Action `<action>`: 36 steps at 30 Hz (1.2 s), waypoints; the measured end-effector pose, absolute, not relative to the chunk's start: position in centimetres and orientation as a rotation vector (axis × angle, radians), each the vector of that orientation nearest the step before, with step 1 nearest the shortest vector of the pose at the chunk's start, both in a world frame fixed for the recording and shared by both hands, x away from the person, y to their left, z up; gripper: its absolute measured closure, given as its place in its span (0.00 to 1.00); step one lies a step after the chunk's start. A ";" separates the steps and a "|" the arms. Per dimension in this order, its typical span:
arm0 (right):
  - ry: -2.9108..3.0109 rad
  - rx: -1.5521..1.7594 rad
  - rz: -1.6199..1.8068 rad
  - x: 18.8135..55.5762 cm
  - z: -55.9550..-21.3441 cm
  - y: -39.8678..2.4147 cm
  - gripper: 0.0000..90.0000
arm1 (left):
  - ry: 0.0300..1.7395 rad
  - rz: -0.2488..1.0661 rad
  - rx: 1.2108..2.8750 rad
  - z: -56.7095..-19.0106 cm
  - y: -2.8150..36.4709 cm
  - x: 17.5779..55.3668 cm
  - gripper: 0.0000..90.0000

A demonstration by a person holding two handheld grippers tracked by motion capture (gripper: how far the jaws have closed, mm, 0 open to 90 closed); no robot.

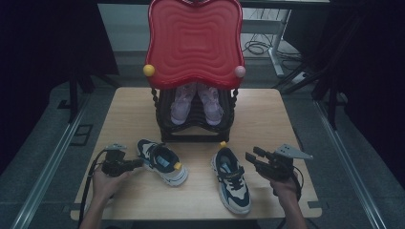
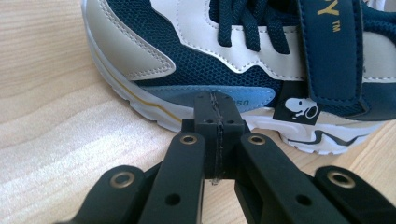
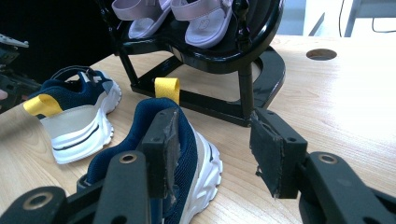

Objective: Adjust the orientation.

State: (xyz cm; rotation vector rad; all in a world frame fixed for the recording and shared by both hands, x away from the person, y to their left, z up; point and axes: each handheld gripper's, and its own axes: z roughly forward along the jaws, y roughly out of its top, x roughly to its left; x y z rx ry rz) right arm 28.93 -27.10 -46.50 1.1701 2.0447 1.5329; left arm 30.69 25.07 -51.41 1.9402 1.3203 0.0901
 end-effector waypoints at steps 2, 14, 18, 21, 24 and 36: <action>2.041 1.168 1.532 28.9 -46.5 -27.1 0.58 | 1.319 0.094 1.940 -51.4 25.1 30.7 1.00; 2.030 1.168 1.494 28.7 -45.8 -26.8 0.58 | 1.286 0.122 1.867 -49.3 25.3 30.0 0.98; 2.044 1.143 1.469 28.4 -45.3 -25.9 0.58 | 1.279 0.151 1.825 -47.8 24.7 30.2 0.83; 2.061 1.124 1.470 28.3 -45.0 -25.6 0.59 | 1.261 0.178 1.845 -47.1 24.0 30.1 0.70; 2.069 1.114 1.474 28.2 -44.9 -25.3 0.61 | 1.246 0.201 1.868 -46.7 23.5 29.8 0.61; 2.079 1.025 1.481 27.8 -43.7 -22.5 0.99 | 1.250 0.210 1.898 -46.9 23.9 28.3 0.47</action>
